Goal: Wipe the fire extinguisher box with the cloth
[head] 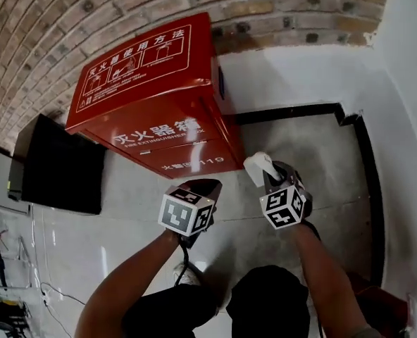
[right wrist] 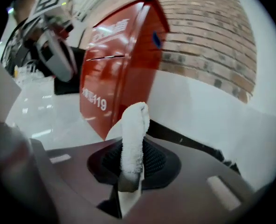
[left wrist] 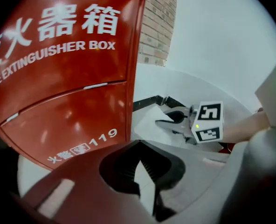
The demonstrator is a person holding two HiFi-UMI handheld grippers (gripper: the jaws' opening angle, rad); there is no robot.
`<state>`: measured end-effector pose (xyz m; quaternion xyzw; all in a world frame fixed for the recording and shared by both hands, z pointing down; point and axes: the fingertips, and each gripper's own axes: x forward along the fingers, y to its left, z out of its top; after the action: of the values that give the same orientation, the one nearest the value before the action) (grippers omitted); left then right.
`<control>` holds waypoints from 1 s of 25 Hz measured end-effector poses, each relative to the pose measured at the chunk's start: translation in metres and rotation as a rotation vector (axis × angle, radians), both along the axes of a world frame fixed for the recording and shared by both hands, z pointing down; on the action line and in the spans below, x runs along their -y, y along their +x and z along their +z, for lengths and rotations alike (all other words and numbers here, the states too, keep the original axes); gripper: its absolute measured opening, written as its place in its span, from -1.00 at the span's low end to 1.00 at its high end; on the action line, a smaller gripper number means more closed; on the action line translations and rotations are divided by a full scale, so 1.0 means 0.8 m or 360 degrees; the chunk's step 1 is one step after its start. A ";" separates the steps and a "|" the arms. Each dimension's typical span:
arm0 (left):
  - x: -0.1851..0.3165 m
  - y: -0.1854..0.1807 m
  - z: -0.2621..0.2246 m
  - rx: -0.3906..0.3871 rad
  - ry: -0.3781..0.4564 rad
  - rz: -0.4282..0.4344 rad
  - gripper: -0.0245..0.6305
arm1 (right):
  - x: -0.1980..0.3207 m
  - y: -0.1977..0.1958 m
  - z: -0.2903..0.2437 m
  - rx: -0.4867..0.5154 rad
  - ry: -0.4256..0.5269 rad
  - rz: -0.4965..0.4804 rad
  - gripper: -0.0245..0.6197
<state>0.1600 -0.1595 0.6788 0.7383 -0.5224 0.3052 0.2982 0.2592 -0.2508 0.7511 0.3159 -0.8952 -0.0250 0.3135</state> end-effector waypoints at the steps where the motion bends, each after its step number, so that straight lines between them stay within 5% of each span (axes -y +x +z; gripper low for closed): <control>1: 0.003 0.012 -0.004 0.0002 -0.0019 0.0018 -0.93 | 0.012 0.014 -0.002 0.0064 -0.0101 0.0090 -0.66; 9: 0.047 0.057 0.030 -0.0027 -0.0127 0.0113 -0.93 | 0.111 -0.003 0.028 0.0600 -0.0784 0.0520 -0.66; 16: 0.080 0.057 0.059 -0.0106 -0.0136 0.0076 -0.93 | 0.183 -0.063 0.114 0.0482 -0.0981 0.0661 -0.66; 19: 0.089 0.050 0.059 -0.0092 -0.0167 0.0067 -0.93 | 0.193 -0.093 0.142 0.0519 -0.1135 0.0641 -0.66; 25: 0.095 0.030 0.064 -0.0041 -0.0172 0.0052 -0.93 | 0.179 -0.150 0.114 0.0921 -0.1495 0.0302 -0.68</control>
<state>0.1838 -0.2353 0.7300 0.7334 -0.4892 0.3281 0.3393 0.1394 -0.3937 0.8422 0.2154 -0.8272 0.4927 0.1630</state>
